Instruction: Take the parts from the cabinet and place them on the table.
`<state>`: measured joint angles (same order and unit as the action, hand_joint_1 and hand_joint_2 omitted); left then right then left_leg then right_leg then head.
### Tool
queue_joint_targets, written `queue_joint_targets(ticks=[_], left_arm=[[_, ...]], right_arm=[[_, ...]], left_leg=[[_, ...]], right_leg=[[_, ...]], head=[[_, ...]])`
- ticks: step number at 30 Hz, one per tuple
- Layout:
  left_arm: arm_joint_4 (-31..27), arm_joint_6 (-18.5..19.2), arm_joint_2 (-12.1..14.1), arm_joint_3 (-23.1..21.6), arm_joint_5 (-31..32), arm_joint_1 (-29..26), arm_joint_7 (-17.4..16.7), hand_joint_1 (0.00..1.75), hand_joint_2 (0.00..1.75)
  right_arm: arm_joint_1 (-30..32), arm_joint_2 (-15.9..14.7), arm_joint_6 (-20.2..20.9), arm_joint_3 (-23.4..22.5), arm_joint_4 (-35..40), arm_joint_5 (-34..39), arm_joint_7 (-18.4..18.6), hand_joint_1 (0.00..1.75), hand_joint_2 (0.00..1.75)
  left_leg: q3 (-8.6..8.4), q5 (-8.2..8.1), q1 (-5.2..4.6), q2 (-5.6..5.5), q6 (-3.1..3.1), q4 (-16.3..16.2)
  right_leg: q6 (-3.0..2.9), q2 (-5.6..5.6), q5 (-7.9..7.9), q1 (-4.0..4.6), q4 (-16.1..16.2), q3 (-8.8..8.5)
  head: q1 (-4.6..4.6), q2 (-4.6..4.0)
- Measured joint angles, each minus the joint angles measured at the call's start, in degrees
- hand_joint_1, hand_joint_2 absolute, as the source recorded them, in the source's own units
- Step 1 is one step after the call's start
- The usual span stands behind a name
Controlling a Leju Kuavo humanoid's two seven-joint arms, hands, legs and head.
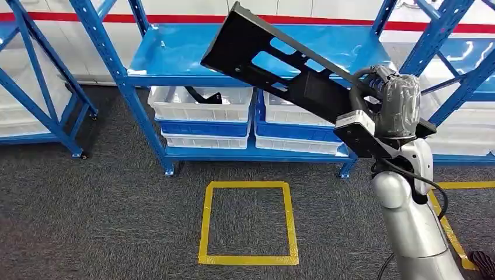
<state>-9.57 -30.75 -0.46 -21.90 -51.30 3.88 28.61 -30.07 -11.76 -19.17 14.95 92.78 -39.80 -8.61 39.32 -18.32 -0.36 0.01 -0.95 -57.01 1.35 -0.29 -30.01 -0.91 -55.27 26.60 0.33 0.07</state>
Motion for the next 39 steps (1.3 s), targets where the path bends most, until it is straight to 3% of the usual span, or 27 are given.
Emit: queue_joint_targets(ticks=[1, 2, 4, 5, 7, 9, 10, 11, 14, 15, 16, 17, 19, 20, 22, 24, 25, 26, 29, 30, 31, 33, 35, 36, 37, 38, 39], left_arm=[[0.0, 0.0, 0.0, 0.0, 0.2, 0.0, 0.0, 0.0, 1.75], [0.0, 0.0, 0.0, -0.2, 0.4, 0.0, 0.0, 0.0, 1.75], [0.0, 0.1, 0.2, -0.6, 0.7, 0.0, -0.1, 0.0, 1.75], [0.0, 0.2, 0.2, -0.7, 0.9, 0.0, -0.1, 0.0, 1.75], [0.0, 0.3, 0.3, -1.0, 1.0, 0.0, -0.5, 0.0, 1.75], [0.0, 0.2, 0.4, -1.3, 1.4, 0.2, -0.8, 0.0, 1.75], [0.0, 0.2, 0.4, -1.4, 1.5, 0.3, -0.8, 0.0, 1.75], [-0.1, 0.2, 0.4, -1.4, 1.5, 0.4, -0.8, 0.0, 1.75], [-0.1, 0.1, 0.5, -1.4, 1.6, 0.6, -0.9, 0.0, 1.75], [-0.1, 0.1, 0.5, -1.4, 1.6, 0.6, -1.0, 0.0, 1.75], [-0.1, 0.1, 0.4, -1.4, 1.6, 0.7, -1.0, 0.0, 1.75], [-0.1, 0.1, 0.5, -1.4, 1.6, 0.7, -1.0, 0.0, 1.75], [-0.1, 0.1, 0.6, -1.4, 1.6, 0.7, -1.0, 0.0, 1.75], [-0.1, 0.1, 0.6, -1.4, 1.6, 0.7, -1.0, 0.0, 1.75], [-0.1, 0.1, 0.5, -1.4, 1.6, 0.7, -1.0, 0.0, 1.75], [-0.1, 0.1, 0.5, -1.4, 1.6, 0.8, -1.0, 0.0, 1.75], [-0.1, 0.0, 0.5, -1.4, 1.5, 0.8, -1.0, 0.0, 1.75], [-0.2, 0.0, 0.5, -1.4, 1.4, 0.8, -1.1, 0.0, 1.75], [-0.2, 0.0, 0.5, -1.4, 1.3, 0.8, -1.2, 0.0, 1.75], [-0.2, 0.0, 0.5, -1.4, 1.1, 0.7, -1.2, 0.0, 1.75], [-0.1, 0.0, 0.5, -1.4, 0.9, 0.7, -1.2, 0.0, 1.75], [-0.1, 0.0, 0.4, -1.4, 0.8, 0.6, -1.2, 0.0, 1.75], [-0.1, 0.0, 0.5, -1.4, 0.7, 0.5, -1.2, 0.0, 1.75], [-0.1, 0.0, 0.5, -1.4, 0.7, 0.5, -1.2, 0.0, 1.75], [-0.1, 0.0, 0.5, -1.4, 0.7, 0.5, -1.2, 0.0, 1.75], [-0.1, 0.0, 0.5, -1.4, 0.6, 0.5, -1.1, 0.0, 1.75], [-0.1, 0.0, 0.5, -1.4, 0.5, 0.5, -1.0, 0.0, 1.75]], right_arm=[[-0.1, 0.0, 0.2, 0.1, 0.0, 0.4, 0.1, 1.75, 1.75], [-0.1, 0.0, 0.5, 0.2, 0.0, 0.9, 0.5, 1.75, 1.75], [0.0, -0.1, 1.2, 0.0, 0.1, 2.0, 0.9, 1.75, 1.75], [0.3, -0.2, 1.2, -0.1, 0.2, 2.4, 0.9, 1.75, 1.75], [1.2, -0.5, 1.5, -0.6, 0.5, 3.5, 0.9, 1.75, 1.75], [1.9, -0.9, 1.6, -1.4, 0.9, 4.5, 0.5, 1.75, 1.75], [2.1, -1.1, 1.6, -1.7, 1.2, 5.0, 0.3, 1.75, 1.75], [2.3, -1.3, 1.5, -2.1, 1.6, 5.4, 0.0, 1.75, 1.75], [3.0, -1.9, 1.3, -3.2, 1.8, 6.3, -0.7, 1.75, 1.75], [3.4, -2.2, 1.2, -3.5, 1.8, 6.6, -0.9, 1.75, 1.75], [3.8, -2.4, 1.0, -3.9, 1.9, 6.8, -1.0, 1.75, 1.75], [4.0, -2.7, 1.0, -4.3, 1.9, 7.1, -1.1, 1.75, 1.75], [4.5, -3.0, 1.0, -5.1, 1.9, 7.8, -1.5, 1.75, 1.75], [4.8, -3.1, 1.0, -5.5, 1.9, 8.0, -1.6, 1.75, 1.75], [5.5, -3.2, 0.9, -5.8, 1.9, 8.1, -1.7, 1.75, 1.75], [5.7, -3.3, 0.9, -6.1, 1.9, 8.2, -1.9, 1.75, 1.75], [5.7, -3.3, 0.9, -6.3, 1.9, 8.3, -2.2, 1.75, 1.75], [5.7, -3.2, 0.9, -6.6, 2.0, 8.5, -2.5, 1.75, 1.75], [6.1, -3.2, 0.7, -7.1, 2.0, 8.7, -2.9, 1.75, 1.75], [6.2, -3.2, 0.7, -7.1, 2.0, 8.8, -3.0, 1.75, 1.75], [6.2, -3.1, 0.7, -7.2, 2.0, 9.0, -3.2, 1.75, 1.75], [6.2, -3.1, 0.7, -7.3, 1.9, 9.4, -3.6, 1.75, 1.75], [6.2, -3.0, 0.7, -7.3, 1.9, 9.5, -3.7, 1.75, 1.75], [6.3, -3.0, 0.7, -7.3, 1.9, 9.6, -3.8, 1.75, 1.75], [6.3, -3.0, 0.7, -7.3, 1.8, 9.7, -3.8, 1.75, 1.75], [6.4, -3.0, 0.7, -7.4, 1.7, 9.7, -3.9, 1.75, 1.75], [6.4, -3.0, 0.6, -7.5, 1.7, 10.1, -4.1, 1.75, 1.75]], left_leg=[[0.85, -2.67, 0.32, -0.15, 0.34, -1.3], [1.87, -7.28, 0.55, -0.17, 0.65, -4.8], [4.06, -13.29, 0.77, -0.19, 1.42, -13.8], [4.62, -13.95, 0.97, -0.18, 1.74, -17.4], [2.48, -11.0, 1.57, -0.16, 2.22, -17.9], [-3.96, -8.24, 2.2, -0.14, 2.7, -10.2], [-7.26, -9.63, 2.47, -0.26, 2.92, -5.3], [-9.09, -11.23, 1.8, -0.55, 2.69, -2.3], [-7.92, -10.67, 1.32, -0.57, 1.17, -2.4], [-7.35, -9.87, 1.35, -0.33, 0.1, -1.9], [-6.84, -9.13, 1.45, -0.03, -0.8, -1.8], [-5.94, -8.44, 1.45, -0.01, -1.63, -1.8], [-4.34, -7.19, 1.3, 0.04, -1.76, -1.8], [-3.42, -6.5, 1.15, 0.11, -1.8, -1.9], [-1.92, -5.27, 1.05, 0.16, -1.67, -1.9], [-0.5, -4.05, 1.07, 0.18, -1.31, -1.9], [-0.09, -3.44, 1.07, 0.15, -1.01, -2.0], [0.4, -2.87, 0.77, 0.04, -0.56, -2.0], [0.17, -1.14, 0.92, 0.05, 0.35, -1.2], [0.33, -0.62, 0.83, -0.09, 0.88, -0.9], [0.73, -1.96, 1.2, -0.21, 1.13, -1.5], [2.53, -9.51, 1.21, -0.19, 1.51, -7.4], [4.82, -14.42, 1.21, -0.2, 1.94, -16.7], [4.99, -14.45, 1.24, -0.19, 2.02, -19.5], [3.97, -13.27, 1.25, -0.19, 2.03, -19.6], [1.93, -11.4, 1.33, -0.17, 1.99, -17.5], [-1.65, -9.62, 1.41, -0.16, 1.85, -13.0]], right_leg=[[-0.48, -0.27, 0.65, -0.2, 0.0, 0.66], [-1.39, -0.34, 1.46, -0.19, -0.1, 1.22], [-1.32, -0.32, 2.96, -0.16, -0.2, 2.78], [-1.2, -0.33, 3.63, -0.16, -0.2, 3.65], [-0.53, -0.32, 4.62, -0.34, -0.7, 5.45], [-0.04, -0.32, 5.14, -0.73, -1.8, 7.14], [0.24, -0.35, 5.3, -0.72, -2.6, 7.75], [0.63, -0.36, 5.53, -0.36, -3.1, 8.65], [2.42, -0.37, 6.94, -0.48, -2.8, 9.08], [2.98, -0.28, 7.4, -0.03, -2.7, 9.47], [2.6, -0.15, 5.9, -0.57, -3.6, 10.36], [1.81, -0.12, 2.93, -0.42, -6.2, 11.66], [1.18, -0.05, -2.32, -0.39, -14.7, 14.04], [1.43, 0.05, -3.93, -0.35, -19.1, 14.9], [2.58, 0.05, -2.76, -0.35, -20.3, 13.2], [3.53, 0.04, 0.39, -0.41, -12.7, 7.29], [3.34, 0.03, 0.5, -0.43, -7.1, 3.21], [2.4, 0.05, -1.68, 0.07, -1.6, -0.53], [1.45, 0.4, -0.83, 0.77, -2.1, 1.17], [0.68, 0.34, -0.22, 0.46, -1.8, 1.52], [0.04, 0.22, 0.46, -0.72, -1.8, 1.83], [-1.23, 0.01, 1.77, -0.37, -1.8, 2.8], [-1.36, 0.01, 3.05, -0.12, -1.9, 4.47], [-1.3, 0.01, 3.6, -0.07, -2.0, 5.28], [-1.1, 0.02, 4.08, -0.03, -2.1, 5.98], [-0.97, 0.03, 4.51, -0.04, -2.3, 6.64], [-0.64, 0.04, 4.8, -0.07, -2.5, 7.31]], head=[[-0.13, 0.0], [-0.37, 0.0], [-0.39, 0.0], [-0.39, 0.0], [-0.42, 0.0], [-0.44, 0.0], [-0.42, 0.0], [-0.61, 0.0], [-0.37, 0.0], [-0.39, 0.0], [-0.44, 0.0], [-0.02, 0.0], [0.15, 0.0], [0.15, 0.0], [0.11, 0.0], [0.13, 0.0], [0.13, 0.0], [0.15, 0.0], [-0.11, 0.0], [-0.07, 0.0], [-0.13, 0.0], [-0.26, 0.0], [-0.31, 0.0], [-0.31, 0.0], [-0.31, 0.0], [-0.33, 0.0], [-0.33, 0.0]])
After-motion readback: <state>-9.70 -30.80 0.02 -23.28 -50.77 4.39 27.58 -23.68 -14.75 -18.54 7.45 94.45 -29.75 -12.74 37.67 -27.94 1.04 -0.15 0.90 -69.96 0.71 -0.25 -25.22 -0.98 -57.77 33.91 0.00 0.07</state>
